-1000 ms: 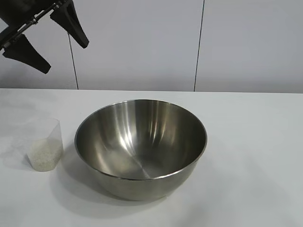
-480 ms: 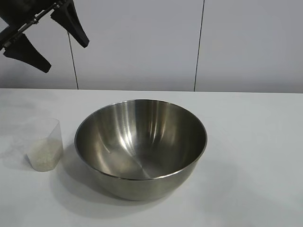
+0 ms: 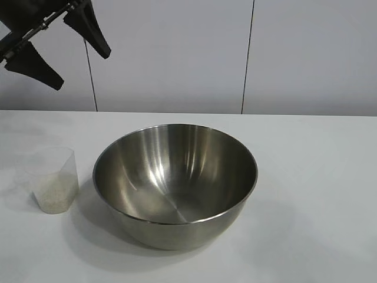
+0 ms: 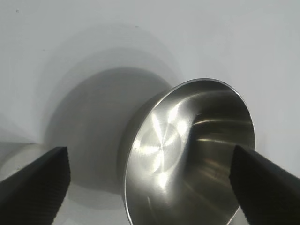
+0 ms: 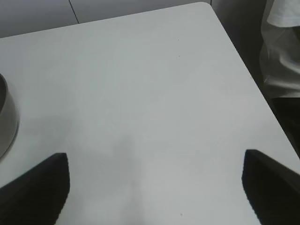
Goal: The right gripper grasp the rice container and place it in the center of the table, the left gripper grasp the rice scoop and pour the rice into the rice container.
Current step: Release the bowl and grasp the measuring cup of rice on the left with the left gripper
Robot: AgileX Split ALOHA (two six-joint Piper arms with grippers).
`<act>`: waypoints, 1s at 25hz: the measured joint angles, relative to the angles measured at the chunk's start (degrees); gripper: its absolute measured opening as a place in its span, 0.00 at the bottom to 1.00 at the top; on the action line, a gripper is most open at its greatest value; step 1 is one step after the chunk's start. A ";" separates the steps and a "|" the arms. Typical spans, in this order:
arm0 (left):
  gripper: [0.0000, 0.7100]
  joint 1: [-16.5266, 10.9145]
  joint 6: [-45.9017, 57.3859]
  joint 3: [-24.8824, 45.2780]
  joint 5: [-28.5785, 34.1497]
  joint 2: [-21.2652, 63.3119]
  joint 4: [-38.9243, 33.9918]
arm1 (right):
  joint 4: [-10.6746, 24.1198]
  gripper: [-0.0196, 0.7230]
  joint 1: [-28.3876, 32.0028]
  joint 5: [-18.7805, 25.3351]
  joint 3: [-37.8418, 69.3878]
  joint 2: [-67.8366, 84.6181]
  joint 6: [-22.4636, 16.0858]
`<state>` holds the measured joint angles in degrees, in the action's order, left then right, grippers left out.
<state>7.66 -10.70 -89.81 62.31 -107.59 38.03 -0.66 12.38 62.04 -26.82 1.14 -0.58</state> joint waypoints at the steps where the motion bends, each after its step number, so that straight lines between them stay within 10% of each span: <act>1: 0.94 -0.06 0.06 0.00 0.96 0.00 -0.71 | 0.00 0.96 0.00 0.00 0.00 0.00 0.00; 6: 0.94 -0.83 1.09 0.00 6.40 0.00 -6.87 | 0.00 0.96 0.00 0.00 0.00 0.00 0.00; 11: 0.93 -2.05 -7.28 -0.91 -3.07 1.13 -5.90 | 0.00 0.96 0.00 0.06 0.00 0.00 0.00; 17: 0.87 2.15 -11.14 3.19 -33.10 14.00 -18.23 | 0.00 0.96 0.00 0.01 0.00 0.00 0.00; 25: 0.81 8.00 -10.95 35.07 -76.89 26.50 -28.92 | 0.00 0.96 0.00 0.01 0.00 0.00 0.00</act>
<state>15.66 -21.65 -54.74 -14.59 -81.08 9.11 -0.66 12.38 62.05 -26.82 1.14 -0.58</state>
